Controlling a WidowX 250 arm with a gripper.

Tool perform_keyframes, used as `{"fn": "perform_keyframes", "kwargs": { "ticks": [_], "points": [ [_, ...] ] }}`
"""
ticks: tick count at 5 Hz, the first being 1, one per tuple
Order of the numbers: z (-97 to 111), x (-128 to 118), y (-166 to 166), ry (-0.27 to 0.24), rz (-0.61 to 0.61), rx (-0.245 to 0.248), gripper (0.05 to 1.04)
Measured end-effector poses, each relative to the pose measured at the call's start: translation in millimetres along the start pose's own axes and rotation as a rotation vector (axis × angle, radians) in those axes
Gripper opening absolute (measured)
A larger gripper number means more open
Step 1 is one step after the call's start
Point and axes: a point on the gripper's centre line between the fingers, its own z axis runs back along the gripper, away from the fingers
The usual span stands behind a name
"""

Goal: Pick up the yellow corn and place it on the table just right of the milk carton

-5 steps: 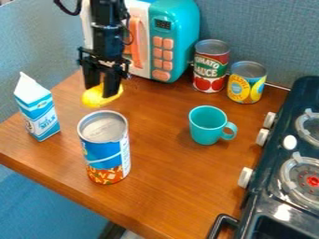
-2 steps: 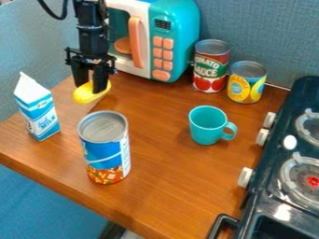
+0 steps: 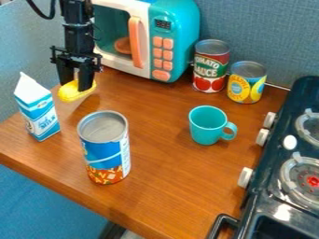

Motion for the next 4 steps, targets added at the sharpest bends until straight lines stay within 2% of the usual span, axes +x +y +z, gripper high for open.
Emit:
{"fn": "perform_keyframes", "kwargs": {
  "ticks": [1, 2, 3, 4],
  "points": [
    [6, 3, 1, -0.015, -0.017, 0.005, 0.95],
    [10, 7, -3, -0.04, -0.029, 0.018, 1.007],
    [18, 9, -13, -0.059, -0.05, 0.028, 1.003],
    [37, 8, -22, -0.102, -0.071, 0.047, 1.001]
  ]
}}
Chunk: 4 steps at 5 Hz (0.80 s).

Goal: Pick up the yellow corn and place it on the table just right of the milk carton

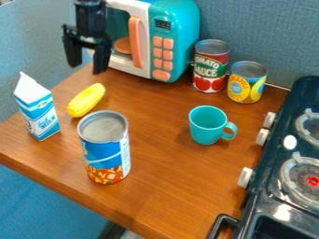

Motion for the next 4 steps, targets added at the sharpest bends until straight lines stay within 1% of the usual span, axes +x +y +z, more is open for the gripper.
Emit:
{"fn": "perform_keyframes", "kwargs": {
  "ticks": [1, 2, 3, 4],
  "points": [
    [35, -2, -32, -0.078, -0.08, 0.052, 1.001],
    [48, -11, -84, -0.145, -0.175, 0.092, 1.001],
    [55, -17, -133, -0.158, -0.278, 0.114, 1.001],
    [51, -23, -159, -0.143, -0.332, 0.116, 1.001]
  ]
}}
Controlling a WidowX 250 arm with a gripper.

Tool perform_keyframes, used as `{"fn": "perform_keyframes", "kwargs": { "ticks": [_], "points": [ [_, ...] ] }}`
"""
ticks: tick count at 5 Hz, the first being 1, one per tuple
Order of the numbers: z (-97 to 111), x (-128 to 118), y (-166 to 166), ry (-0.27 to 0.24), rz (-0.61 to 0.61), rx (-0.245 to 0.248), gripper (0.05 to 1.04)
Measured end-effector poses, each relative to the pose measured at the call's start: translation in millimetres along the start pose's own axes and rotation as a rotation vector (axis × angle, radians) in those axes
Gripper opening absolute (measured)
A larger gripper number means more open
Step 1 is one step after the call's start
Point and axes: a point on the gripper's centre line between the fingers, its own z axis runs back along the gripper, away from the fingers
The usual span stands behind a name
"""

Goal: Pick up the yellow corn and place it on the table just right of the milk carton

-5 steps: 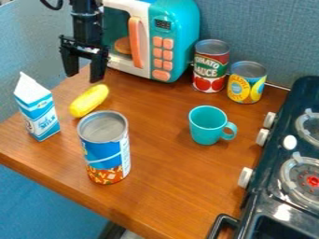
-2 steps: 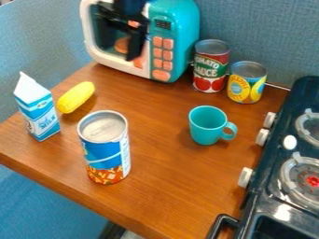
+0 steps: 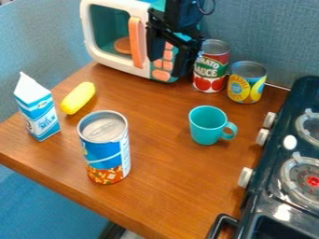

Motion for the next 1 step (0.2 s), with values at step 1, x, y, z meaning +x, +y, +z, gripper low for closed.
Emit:
{"fn": "perform_keyframes", "kwargs": {
  "ticks": [1],
  "points": [
    [0.8, -0.3, -4.8, 0.006, 0.002, -0.001, 1.001]
  ]
}}
